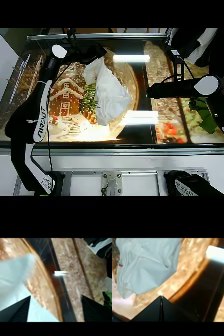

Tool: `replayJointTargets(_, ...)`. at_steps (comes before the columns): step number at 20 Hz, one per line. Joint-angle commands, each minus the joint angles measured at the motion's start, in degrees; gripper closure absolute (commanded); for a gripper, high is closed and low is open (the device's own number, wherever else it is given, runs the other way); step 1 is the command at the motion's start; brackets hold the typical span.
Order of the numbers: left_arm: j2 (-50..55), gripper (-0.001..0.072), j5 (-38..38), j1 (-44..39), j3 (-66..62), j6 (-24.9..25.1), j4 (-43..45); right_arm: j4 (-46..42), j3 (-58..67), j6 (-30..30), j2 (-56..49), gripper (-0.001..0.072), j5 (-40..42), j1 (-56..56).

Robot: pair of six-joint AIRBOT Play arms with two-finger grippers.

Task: Fold the clothes and pants, and hang the long-sleeved shirts on hangers.

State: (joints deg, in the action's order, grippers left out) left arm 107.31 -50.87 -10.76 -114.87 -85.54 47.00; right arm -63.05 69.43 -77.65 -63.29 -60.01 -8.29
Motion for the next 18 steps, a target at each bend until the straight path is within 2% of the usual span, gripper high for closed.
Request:
replayJointTargets(1, -7.08, 0.0155, -10.73, 3.45, 8.46, 0.42, 4.70, -0.37, -0.11, -0.46, 0.04, 0.0693, 1.49, -0.13)
replayJointTargets(3, -13.33, 0.0155, -14.88, 4.02, 19.04, -1.99, 12.59, -0.37, -0.11, -0.48, 0.04, 0.0693, 1.49, -0.13)
replayJointTargets(5, -20.57, 0.0155, -13.38, 2.67, 32.54, -5.88, 21.14, -0.17, -0.11, -0.74, 0.04, 0.0693, 1.49, -0.13)
replayJointTargets(6, -23.74, 0.0155, -11.50, 1.84, 39.39, -7.30, 22.56, -0.17, -0.11, -1.57, 0.04, 0.0693, 1.46, -0.15)
replayJointTargets(9, -29.68, 0.0154, -3.17, -0.70, 56.08, -8.02, 17.90, -0.15, -0.11, -2.82, 0.04, 0.0693, 1.11, -0.26)
replayJointTargets(12, -31.58, 0.0154, 4.26, -3.17, 66.51, -8.31, 6.19, 0.28, -0.11, -2.80, 0.04, 0.0693, -0.20, -0.39)
replayJointTargets(15, -31.50, 0.0155, 11.87, -5.35, 71.14, -8.46, -3.52, 0.28, -0.11, -2.80, 0.04, 0.0693, -2.21, -0.39)
replayJointTargets(18, -29.94, 0.0155, 14.32, -6.67, 71.32, -10.12, -5.07, 0.26, -0.11, -2.78, 0.04, 0.0693, -3.93, -0.42)
